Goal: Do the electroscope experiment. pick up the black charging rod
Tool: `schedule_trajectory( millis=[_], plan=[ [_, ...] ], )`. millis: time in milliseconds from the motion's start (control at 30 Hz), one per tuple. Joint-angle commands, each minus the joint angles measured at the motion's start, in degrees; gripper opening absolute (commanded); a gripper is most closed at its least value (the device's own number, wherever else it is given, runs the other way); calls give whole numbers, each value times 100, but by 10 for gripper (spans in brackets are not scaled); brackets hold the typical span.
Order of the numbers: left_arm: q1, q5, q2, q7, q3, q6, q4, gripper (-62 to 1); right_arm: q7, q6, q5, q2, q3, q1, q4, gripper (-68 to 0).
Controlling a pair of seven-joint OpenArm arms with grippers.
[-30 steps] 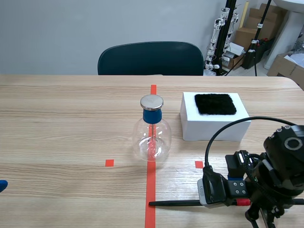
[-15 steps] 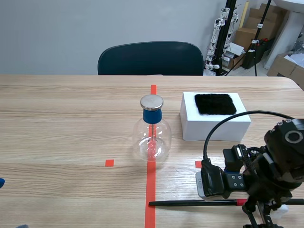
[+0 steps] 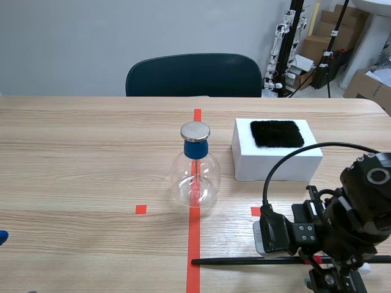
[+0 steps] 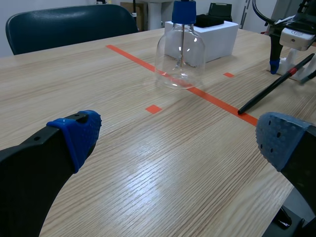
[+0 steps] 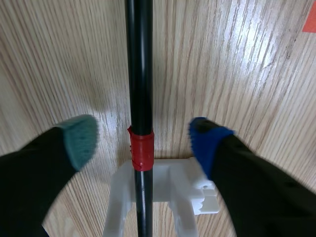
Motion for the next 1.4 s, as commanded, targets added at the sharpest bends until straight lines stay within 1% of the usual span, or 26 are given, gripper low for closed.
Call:
schedule_trajectory(
  millis=[0,67,133,233,333,533,700,800,833,867,967,1000,1033,1367],
  plan=[
    [31,-61,-20,-286,-7,-4,66,14,-46,46,17,83,74,90,74,-399],
    [31,-63,-20,-286,-7,-4,66,14,-70,46,17,83,76,90,74,-456],
    [31,-63,-20,-286,-7,-4,66,14,-103,46,17,83,76,90,74,-496],
    [31,-63,-20,-286,-7,-4,66,14,-164,46,17,83,76,90,74,-538],
    [31,-63,-20,-286,-7,-4,66,14,-219,46,17,83,76,90,74,-567],
    [31,-63,-17,-286,-7,-4,66,14,-304,46,20,109,81,87,129,-567],
    [33,-63,-17,-286,-7,-4,66,14,-258,35,48,278,81,87,417,-567],
    [33,-63,-17,-286,-7,-4,66,14,-284,20,66,304,85,85,503,-553],
    [33,-63,-17,-286,-7,-4,66,14,-302,20,66,299,85,83,503,-535],
    [33,-63,-17,-286,-7,-4,66,14,-302,20,66,299,85,83,503,-507],
    [33,-63,-17,-286,-7,-4,66,14,-304,22,66,299,85,83,503,-382],
    [33,-63,-17,-286,-7,-4,66,14,-304,24,66,299,85,83,503,-356],
    [33,-63,-17,-286,-7,-4,66,14,-302,24,66,299,85,83,503,-345],
    [33,-63,-17,-286,-7,-4,66,14,-299,24,66,299,85,83,501,-345]
  ],
)
